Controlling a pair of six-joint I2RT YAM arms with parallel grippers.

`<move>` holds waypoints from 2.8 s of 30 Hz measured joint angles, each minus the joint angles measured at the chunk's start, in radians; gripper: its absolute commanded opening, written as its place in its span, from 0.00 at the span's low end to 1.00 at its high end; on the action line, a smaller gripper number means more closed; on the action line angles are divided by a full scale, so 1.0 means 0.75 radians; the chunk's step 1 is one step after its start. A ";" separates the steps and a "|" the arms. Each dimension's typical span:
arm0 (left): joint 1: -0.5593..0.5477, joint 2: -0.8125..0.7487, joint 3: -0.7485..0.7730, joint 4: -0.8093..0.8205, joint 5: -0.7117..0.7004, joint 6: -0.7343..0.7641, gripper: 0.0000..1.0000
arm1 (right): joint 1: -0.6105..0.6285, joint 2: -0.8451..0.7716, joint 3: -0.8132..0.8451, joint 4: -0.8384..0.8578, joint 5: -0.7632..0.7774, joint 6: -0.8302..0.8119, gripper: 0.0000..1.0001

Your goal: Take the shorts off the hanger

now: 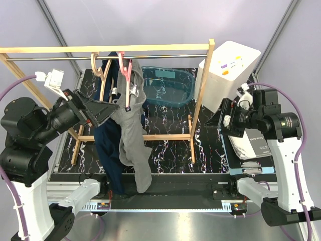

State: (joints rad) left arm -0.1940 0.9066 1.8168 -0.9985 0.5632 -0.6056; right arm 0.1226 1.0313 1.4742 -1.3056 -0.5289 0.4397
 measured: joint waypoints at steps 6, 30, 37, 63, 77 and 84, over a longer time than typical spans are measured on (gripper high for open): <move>0.000 -0.011 -0.038 0.065 0.050 -0.067 0.81 | 0.190 -0.032 -0.006 0.080 -0.268 -0.034 1.00; -0.623 0.260 0.127 -0.002 -0.634 -0.038 0.56 | 0.497 0.076 0.102 0.139 -0.333 -0.143 1.00; -0.676 0.285 0.193 -0.073 -0.856 0.006 0.50 | 0.497 0.075 0.102 0.140 -0.247 -0.142 1.00; -0.690 0.356 0.123 -0.092 -1.058 0.043 0.49 | 0.497 0.036 0.097 0.152 -0.097 -0.091 1.00; -0.691 0.350 0.078 -0.075 -1.065 0.044 0.04 | 0.497 0.021 0.077 0.160 -0.050 -0.051 1.00; -0.694 0.352 0.071 -0.045 -1.067 0.110 0.00 | 0.497 -0.010 0.053 0.166 -0.038 -0.051 1.00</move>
State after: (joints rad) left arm -0.7143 1.1706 1.8698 -1.0321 -0.2371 -0.5232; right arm 0.4957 1.0237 1.5139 -1.1809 -0.5575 0.4015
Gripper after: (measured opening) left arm 0.168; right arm 0.994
